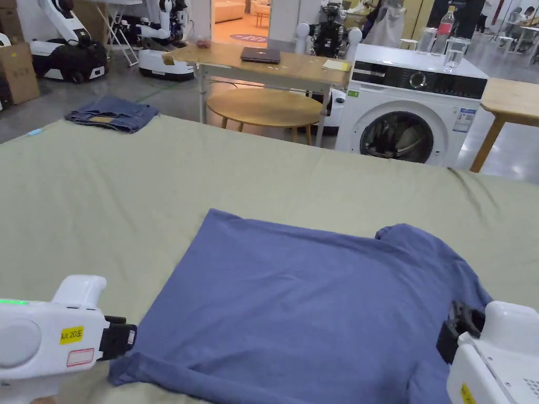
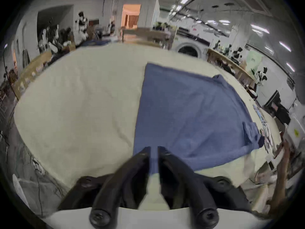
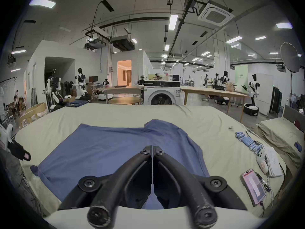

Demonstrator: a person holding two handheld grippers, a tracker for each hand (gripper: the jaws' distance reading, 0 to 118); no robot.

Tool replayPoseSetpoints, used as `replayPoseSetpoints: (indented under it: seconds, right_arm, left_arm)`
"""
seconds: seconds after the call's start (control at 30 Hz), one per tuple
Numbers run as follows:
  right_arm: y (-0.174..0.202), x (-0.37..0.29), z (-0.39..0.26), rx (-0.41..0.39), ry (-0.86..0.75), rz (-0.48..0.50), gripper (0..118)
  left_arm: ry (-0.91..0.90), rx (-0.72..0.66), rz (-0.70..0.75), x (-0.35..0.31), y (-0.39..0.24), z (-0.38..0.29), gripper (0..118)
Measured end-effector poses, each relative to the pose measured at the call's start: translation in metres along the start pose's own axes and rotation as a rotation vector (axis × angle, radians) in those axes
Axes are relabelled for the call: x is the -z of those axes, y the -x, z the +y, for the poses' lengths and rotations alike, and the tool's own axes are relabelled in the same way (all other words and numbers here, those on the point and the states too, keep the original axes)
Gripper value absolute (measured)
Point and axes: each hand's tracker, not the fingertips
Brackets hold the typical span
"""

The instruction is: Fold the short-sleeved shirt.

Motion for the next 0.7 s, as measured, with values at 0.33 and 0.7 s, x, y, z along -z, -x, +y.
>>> replayPoseSetpoints:
  seconds: [0.33, 0.7]
  right_arm:
    - [-0.001, 0.007, -0.019, -0.012, 0.092, 0.012, 1]
    - [-0.007, 0.003, -0.028, -0.031, 0.131, 0.006, 1]
  left_arm:
    - [0.162, -0.054, 0.079, 0.047, 0.007, -0.016, 54]
    - [0.158, -0.004, 0.093, 0.044, 0.003, -0.01, 31]
